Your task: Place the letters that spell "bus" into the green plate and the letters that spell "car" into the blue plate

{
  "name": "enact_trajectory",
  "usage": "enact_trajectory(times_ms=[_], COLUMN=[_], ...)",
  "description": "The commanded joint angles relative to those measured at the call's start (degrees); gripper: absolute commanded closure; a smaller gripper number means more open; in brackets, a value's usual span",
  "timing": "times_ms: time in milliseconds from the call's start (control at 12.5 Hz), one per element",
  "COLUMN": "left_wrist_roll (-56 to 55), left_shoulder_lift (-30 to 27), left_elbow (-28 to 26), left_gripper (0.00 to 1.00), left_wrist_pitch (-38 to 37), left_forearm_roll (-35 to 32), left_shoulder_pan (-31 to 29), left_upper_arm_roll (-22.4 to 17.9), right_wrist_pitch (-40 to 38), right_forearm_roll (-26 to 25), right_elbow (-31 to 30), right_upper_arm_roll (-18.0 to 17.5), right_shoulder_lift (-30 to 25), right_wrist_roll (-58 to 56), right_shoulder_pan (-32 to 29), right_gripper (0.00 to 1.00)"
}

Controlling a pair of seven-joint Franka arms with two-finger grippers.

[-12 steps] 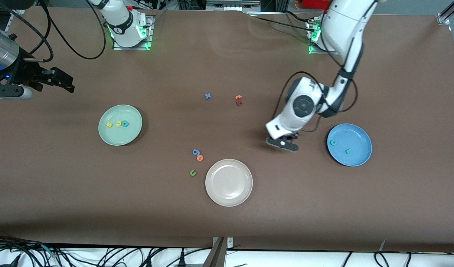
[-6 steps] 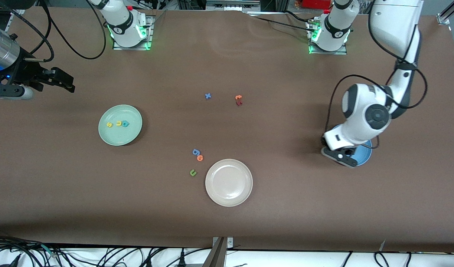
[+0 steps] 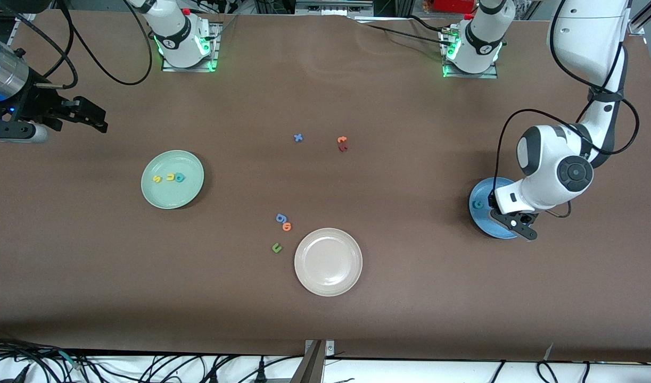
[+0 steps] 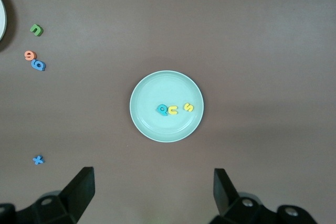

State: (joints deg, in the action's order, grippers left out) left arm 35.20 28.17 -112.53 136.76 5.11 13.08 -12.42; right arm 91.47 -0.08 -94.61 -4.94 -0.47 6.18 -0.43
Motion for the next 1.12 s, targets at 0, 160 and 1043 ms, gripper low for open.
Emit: enact_trajectory(times_ms=[0, 160, 1043], left_wrist_roll=[1.18, 1.27, 0.39], left_shoulder_lift=[2.58, 3.12, -5.39], left_elbow=[0.38, 0.55, 5.99], left_gripper=[0.71, 0.71, 0.00], left_wrist_pitch=[0.26, 0.35, -10.78], left_forearm_roll=[0.16, 0.43, 0.43], left_shoulder_pan=[-0.42, -0.42, -0.16], left_upper_arm_roll=[0.20, 0.20, 0.55], right_wrist_pitch=[-0.24, -0.24, -0.24], right_forearm_roll=[-0.36, -0.36, -0.36], right_elbow=[-0.58, -0.58, -0.58], right_upper_arm_roll=[-0.77, -0.77, -0.77], right_shoulder_lift=[-1.02, -1.02, -1.02], right_wrist_roll=[-0.11, -0.20, -0.20], right_shoulder_pan=[-0.80, -0.80, -0.80], right_gripper=[0.00, 0.00, 0.00])
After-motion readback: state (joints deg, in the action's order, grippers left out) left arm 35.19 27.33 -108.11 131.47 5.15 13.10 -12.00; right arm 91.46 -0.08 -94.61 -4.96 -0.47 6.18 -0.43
